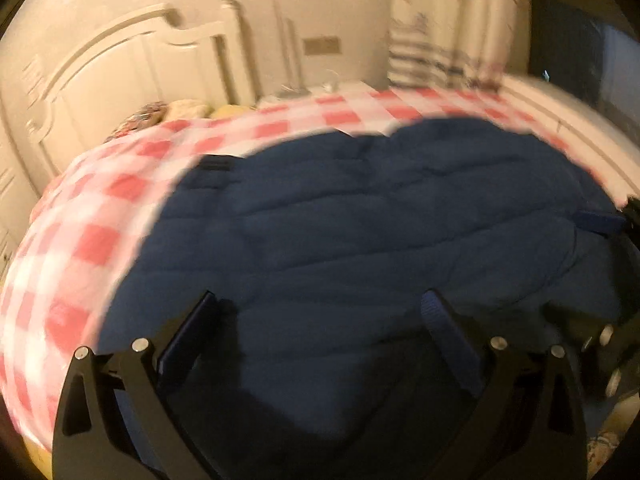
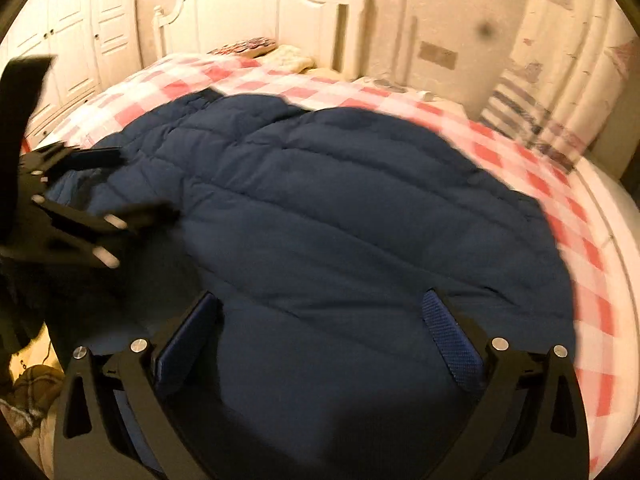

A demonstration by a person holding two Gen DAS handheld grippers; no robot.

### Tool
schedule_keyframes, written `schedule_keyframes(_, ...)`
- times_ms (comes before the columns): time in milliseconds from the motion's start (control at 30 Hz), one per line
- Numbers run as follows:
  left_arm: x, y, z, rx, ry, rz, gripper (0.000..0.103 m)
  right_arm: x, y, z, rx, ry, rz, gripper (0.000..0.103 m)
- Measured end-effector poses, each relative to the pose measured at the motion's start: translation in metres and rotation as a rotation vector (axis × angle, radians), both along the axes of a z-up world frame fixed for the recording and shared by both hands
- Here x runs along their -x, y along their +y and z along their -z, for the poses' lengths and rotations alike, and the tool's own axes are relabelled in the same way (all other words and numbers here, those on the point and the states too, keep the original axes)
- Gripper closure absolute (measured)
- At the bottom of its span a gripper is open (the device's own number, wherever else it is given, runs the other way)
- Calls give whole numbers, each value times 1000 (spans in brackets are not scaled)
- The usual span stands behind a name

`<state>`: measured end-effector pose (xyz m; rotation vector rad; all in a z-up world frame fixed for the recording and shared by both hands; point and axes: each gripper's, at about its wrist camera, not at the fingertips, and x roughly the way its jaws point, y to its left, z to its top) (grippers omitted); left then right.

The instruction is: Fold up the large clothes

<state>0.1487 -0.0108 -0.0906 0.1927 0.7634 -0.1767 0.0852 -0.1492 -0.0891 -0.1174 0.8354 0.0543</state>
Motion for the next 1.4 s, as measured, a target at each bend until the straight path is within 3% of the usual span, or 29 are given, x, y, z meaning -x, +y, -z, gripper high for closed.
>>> schedule_keyframes(67, 4, 34, -6, 8, -34, -87, 2, 12, -23, -7, -29, -28, 61, 6)
schedule_keyframes(133, -2, 62, 2, 25, 4, -151, 2, 20, -55, -4, -51, -33, 159, 6)
schedule_keyframes(200, -5, 82, 12, 109, 20, -132, 2, 25, -80, 9, -143, -22, 191, 5)
schedule_keyframes(267, -5, 80, 13, 90, 7, -128, 2, 30, -88, 17, -204, -44, 171, 4)
schedule_keyframes(367, -5, 60, 15, -38, -21, -139, 2, 28, -83, 20, -169, -36, 174, 4)
schedule_keyframes(733, -3, 66, 17, -17, -12, -138, 2, 27, -92, 25, -221, -47, 158, 4)
schedule_keyframes(933, 3, 63, 11, 0, 6, -146, 3, 32, -79, 9, -146, -51, 222, 5)
schedule_keyframes(1033, 28, 52, -12, 76, -37, -85, 3, 44, -52, -13, -141, -125, 151, 5)
schedule_keyframes(1133, 55, 19, -31, 25, -119, 14, 2, 50, -14, -27, -107, -146, 28, 5)
schedule_keyframes(1200, 60, -3, -23, -27, -104, 68, 2, 48, 11, -21, -61, -112, -44, 5)
schedule_keyframes(1300, 49, -23, 24, -96, -5, 80, 2, 38, 34, 15, 36, -31, -77, 4)
schedule_keyframes(1367, 54, -21, 37, -91, -84, 91, 2, 39, 33, 25, 44, -74, -88, 4)
schedule_keyframes(1400, 54, -21, 38, -88, -85, 94, 2, 38, 29, 27, 25, -73, -101, 4)
